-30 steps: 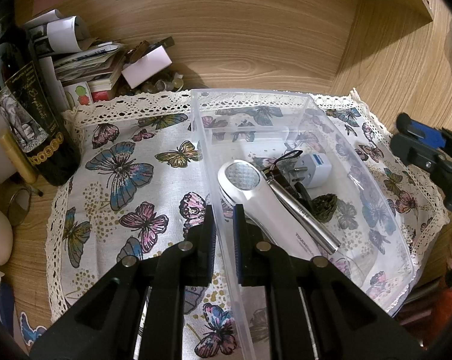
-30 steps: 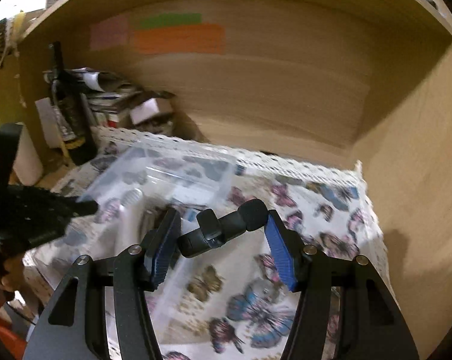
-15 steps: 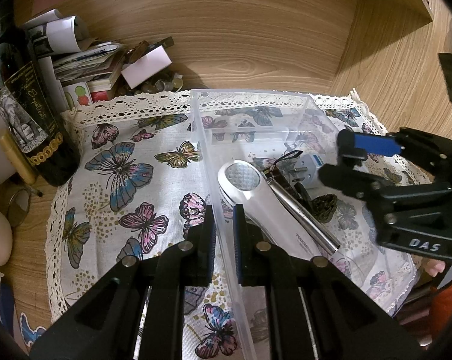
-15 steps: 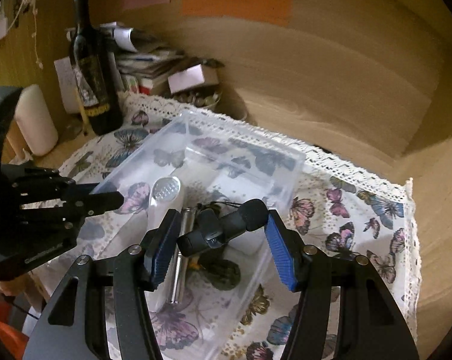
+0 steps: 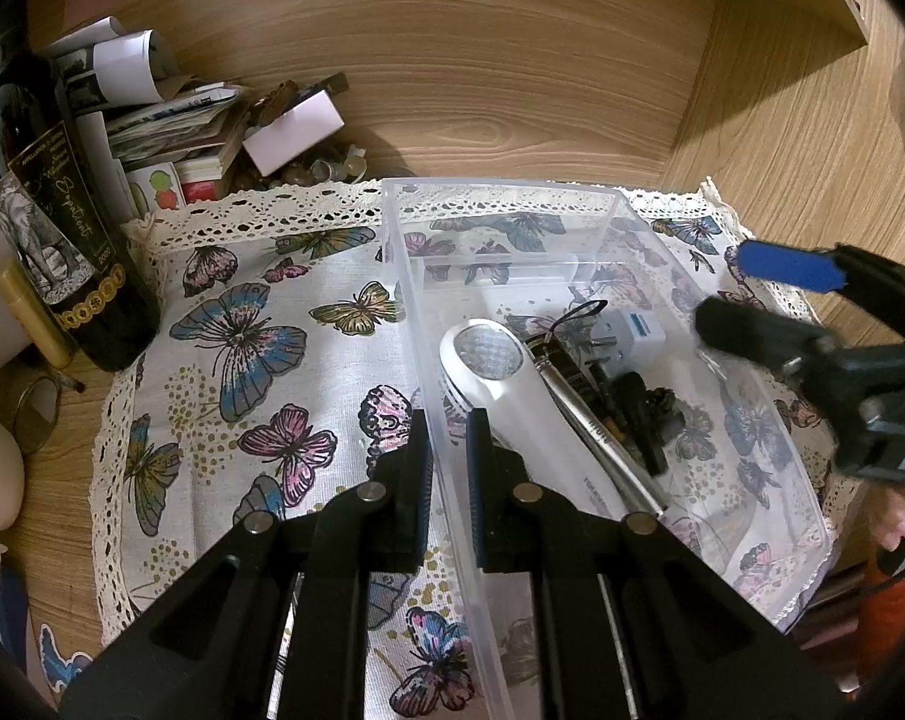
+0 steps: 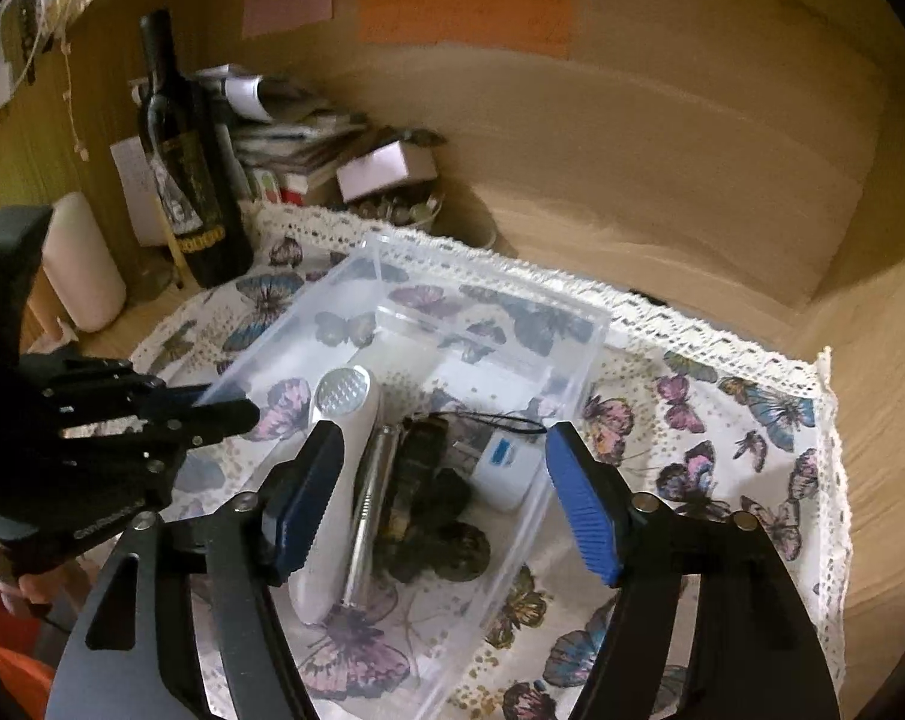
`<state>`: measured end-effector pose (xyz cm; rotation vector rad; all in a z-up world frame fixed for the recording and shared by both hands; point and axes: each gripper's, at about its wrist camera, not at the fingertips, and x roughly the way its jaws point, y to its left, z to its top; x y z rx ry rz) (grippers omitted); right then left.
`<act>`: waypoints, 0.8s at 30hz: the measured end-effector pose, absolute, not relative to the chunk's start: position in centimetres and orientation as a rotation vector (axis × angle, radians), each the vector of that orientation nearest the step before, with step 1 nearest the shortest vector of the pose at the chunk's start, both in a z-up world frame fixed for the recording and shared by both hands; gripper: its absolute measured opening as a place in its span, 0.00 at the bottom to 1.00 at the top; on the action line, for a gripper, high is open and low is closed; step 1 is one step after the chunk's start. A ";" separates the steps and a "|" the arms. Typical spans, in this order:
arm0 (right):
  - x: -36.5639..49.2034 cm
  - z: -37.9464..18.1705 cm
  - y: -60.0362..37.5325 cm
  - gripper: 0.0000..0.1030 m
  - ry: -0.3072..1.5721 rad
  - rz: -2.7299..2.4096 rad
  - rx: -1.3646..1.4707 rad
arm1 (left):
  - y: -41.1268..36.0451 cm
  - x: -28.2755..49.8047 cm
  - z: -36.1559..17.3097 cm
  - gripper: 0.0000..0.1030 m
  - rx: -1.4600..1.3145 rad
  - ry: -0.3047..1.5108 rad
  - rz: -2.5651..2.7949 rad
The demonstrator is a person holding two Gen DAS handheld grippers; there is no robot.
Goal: Organize rigid objects
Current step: 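Carry the key fob into the box and open the right gripper, then grasp the remaining keys by their ring with the right gripper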
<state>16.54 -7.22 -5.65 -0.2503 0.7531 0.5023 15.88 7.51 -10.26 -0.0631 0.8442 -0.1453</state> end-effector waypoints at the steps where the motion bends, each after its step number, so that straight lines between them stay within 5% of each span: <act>1: 16.5 -5.4 -7.5 0.65 0.744 0.496 -0.246 | 7.5 15.9 -10.3 0.09 -0.062 0.844 -0.145; 12: 15.9 -3.8 -12.8 0.67 0.691 0.321 -0.206 | 7.5 15.9 -10.3 0.09 -0.063 0.844 -0.145; 24: 16.2 -10.8 -16.6 0.67 0.898 0.213 -0.181 | 7.5 15.9 -10.3 0.09 -0.068 0.844 -0.146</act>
